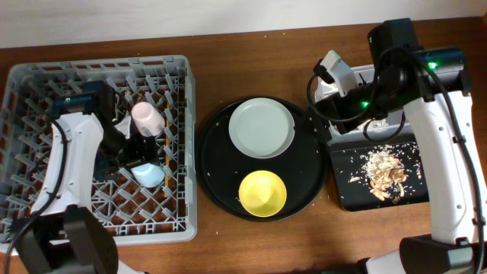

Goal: Sort waste into correct bins and load items into the dishwasher rack

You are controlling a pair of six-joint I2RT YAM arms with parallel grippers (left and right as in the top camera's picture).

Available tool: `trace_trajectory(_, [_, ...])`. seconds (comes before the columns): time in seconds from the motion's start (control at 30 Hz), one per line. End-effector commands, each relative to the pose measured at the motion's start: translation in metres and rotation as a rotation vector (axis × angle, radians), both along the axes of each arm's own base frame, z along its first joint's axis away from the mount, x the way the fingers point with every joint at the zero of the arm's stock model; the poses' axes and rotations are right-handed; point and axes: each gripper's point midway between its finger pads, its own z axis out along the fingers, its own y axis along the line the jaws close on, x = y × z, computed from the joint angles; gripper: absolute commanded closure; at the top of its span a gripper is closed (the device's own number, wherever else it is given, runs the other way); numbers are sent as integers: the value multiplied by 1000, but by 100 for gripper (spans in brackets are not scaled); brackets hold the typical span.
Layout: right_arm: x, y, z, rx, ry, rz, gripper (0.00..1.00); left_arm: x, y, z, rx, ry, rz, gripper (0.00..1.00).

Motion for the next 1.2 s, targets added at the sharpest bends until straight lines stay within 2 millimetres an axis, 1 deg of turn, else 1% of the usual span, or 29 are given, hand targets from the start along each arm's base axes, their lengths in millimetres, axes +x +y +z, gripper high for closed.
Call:
trace_trajectory(0.0, [-2, -2, 2, -8, -13, 1, 1, 21, 0, 45, -1, -102, 8, 1])
trace_trajectory(0.03, [-2, -2, 2, -8, -13, 1, 1, 22, -1, 57, -6, -117, 11, 2])
trace_trajectory(0.07, [-2, -2, 2, -8, -13, 1, 1, 22, -6, 63, -35, -134, 11, 17])
trace_trajectory(0.1, [-2, -2, 2, -8, -13, 1, 1, 21, -22, 70, -110, -155, 0, 76])
trace_trajectory(0.13, [-2, -2, 2, -8, -13, 1, 2, 22, -37, 74, -173, -166, -35, 100])
trace_trajectory(0.2, [-2, -2, 2, -8, -13, 1, 1, 23, -99, 86, -374, -222, -231, 100])
trace_trajectory(0.23, [-2, -2, 2, -8, -13, 1, 1, 23, -125, 88, -403, -242, -309, 99])
trace_trajectory(0.27, [-2, -2, 2, -8, -13, 1, 1, 19, -151, 89, -412, -254, -394, 94])
trace_trajectory(0.33, [-2, -2, 2, -8, -13, 1, 1, -5, -211, 88, -421, -252, -583, 92])
trace_trajectory(0.4, [-2, -2, 2, -8, -13, 1, 1, -14, -229, 83, -348, -251, -599, 91])
trace_trajectory(0.47, [3, -3, 2, -15, -35, -1, 1, -28, -255, 85, -366, -263, -684, 91])
trace_trajectory(0.5, [13, -14, -3, -89, -71, -25, 1, -38, -267, 85, -373, -258, -718, 91])
trace_trajectory(0.57, [38, -54, -14, -332, -163, -108, 1, -55, -283, 84, -383, -244, -778, 91])
trace_trajectory(0.6, [43, -70, -16, -422, -182, -140, 1, -61, -289, 84, -380, -240, -803, 91])
trace_trajectory(0.63, [44, -95, -19, -564, -182, -183, 1, -63, -289, 79, -319, -244, -801, 91])
trace_trajectory(0.67, [44, -107, -19, -633, -179, -203, 1, -63, -288, 75, -267, -248, -782, 91])
trace_trajectory(0.7, [44, -113, -19, -666, -182, -215, 1, -64, -290, 69, -211, -248, -759, 91])
trace_trajectory(0.73, [54, -111, -15, -651, -225, -222, 1, -69, -296, 65, -209, -237, -776, 91])
trace_trajectory(0.77, [63, -123, -11, -657, -236, -326, 1, -74, -302, 59, -205, -218, -793, 91])
trace_trajectory(0.83, [61, -170, -10, -670, -180, -536, 1, -89, -311, 42, -186, -165, -818, 91])
trace_trajectory(0.87, [58, -192, -10, -668, -154, -618, 1, -98, -319, 32, -182, -146, -851, 91])
trace_trajectory(0.9, [50, -220, -12, -676, -117, -695, 1, -109, -335, 17, -184, -141, -899, 90])
trace_trajectory(0.93, [46, -234, -12, -680, -105, -732, 1, -115, -345, 7, -189, -143, -928, 90])
trace_trajectory(0.97, [39, -254, -12, -686, -85, -790, 1, -119, -353, -3, -176, -142, -953, 87])
trace_trajectory(1.0, [34, -267, -12, -689, -72, -827, 1, -119, -353, -16, -125, -135, -944, 87])
trace_trajectory(1.07, [30, -277, -12, -691, -62, -854, 1, -109, -351, -41, -21, -140, -902, 87])
trace_trajectory(1.1, [30, -276, -12, -691, -62, -853, 1, -104, -348, -52, 21, -137, -899, 83])
trace_trajectory(1.13, [30, -275, -12, -691, -63, -850, 1, -103, -347, -64, 44, -115, -901, 76])
trace_trajectory(1.17, [30, -275, -12, -691, -63, -850, 1, -104, -346, -72, 56, -97, -902, 71])
